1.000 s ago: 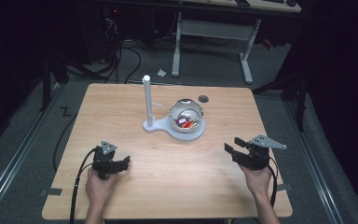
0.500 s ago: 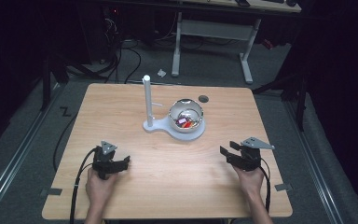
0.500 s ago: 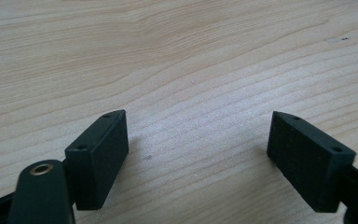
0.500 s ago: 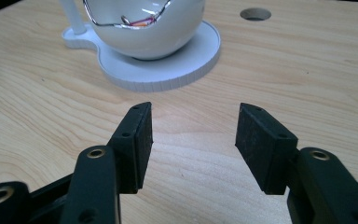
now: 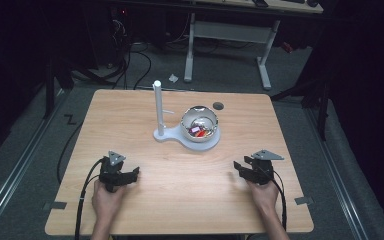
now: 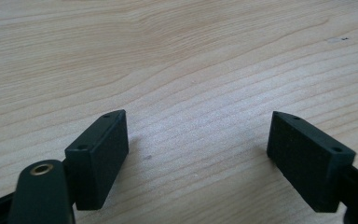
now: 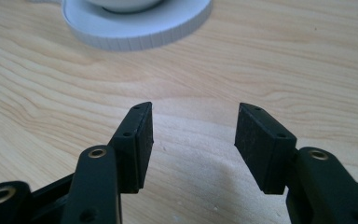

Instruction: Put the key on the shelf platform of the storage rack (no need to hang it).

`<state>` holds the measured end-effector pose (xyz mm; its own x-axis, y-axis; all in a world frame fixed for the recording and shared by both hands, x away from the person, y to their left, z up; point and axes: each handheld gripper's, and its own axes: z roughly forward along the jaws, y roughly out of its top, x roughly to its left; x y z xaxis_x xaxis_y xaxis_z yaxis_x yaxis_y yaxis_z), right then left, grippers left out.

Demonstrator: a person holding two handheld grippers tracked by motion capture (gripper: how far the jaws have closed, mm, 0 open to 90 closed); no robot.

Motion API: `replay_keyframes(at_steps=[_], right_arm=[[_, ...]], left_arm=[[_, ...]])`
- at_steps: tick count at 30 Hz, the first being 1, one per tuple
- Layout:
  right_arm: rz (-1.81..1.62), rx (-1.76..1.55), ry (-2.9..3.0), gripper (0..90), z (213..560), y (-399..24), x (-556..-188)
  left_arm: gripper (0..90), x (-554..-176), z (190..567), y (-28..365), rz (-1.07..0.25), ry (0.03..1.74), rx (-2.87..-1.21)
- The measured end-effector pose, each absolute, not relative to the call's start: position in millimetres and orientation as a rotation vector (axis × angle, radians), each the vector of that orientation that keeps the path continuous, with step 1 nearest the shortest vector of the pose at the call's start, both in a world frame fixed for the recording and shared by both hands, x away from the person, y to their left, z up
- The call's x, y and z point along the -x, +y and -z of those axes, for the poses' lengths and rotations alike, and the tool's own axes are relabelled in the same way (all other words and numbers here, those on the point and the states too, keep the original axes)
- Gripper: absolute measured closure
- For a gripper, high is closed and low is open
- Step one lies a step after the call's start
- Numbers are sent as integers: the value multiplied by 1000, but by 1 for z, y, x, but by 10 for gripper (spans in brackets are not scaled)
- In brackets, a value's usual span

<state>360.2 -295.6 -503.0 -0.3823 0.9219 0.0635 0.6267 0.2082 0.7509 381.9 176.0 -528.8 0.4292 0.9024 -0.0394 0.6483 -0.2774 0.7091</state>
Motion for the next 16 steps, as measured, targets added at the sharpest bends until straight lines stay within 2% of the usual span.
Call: replay_keyframes(at_steps=[8,16], right_arm=[[-887,-1444,2138,460,519,-291,-366],[-867,-1429,2131,456,519,-289,-366]], left_arm=[[209,-382,529,176,-494,1303,-2027],[209,-382,529,176,-494,1304,-2026]])
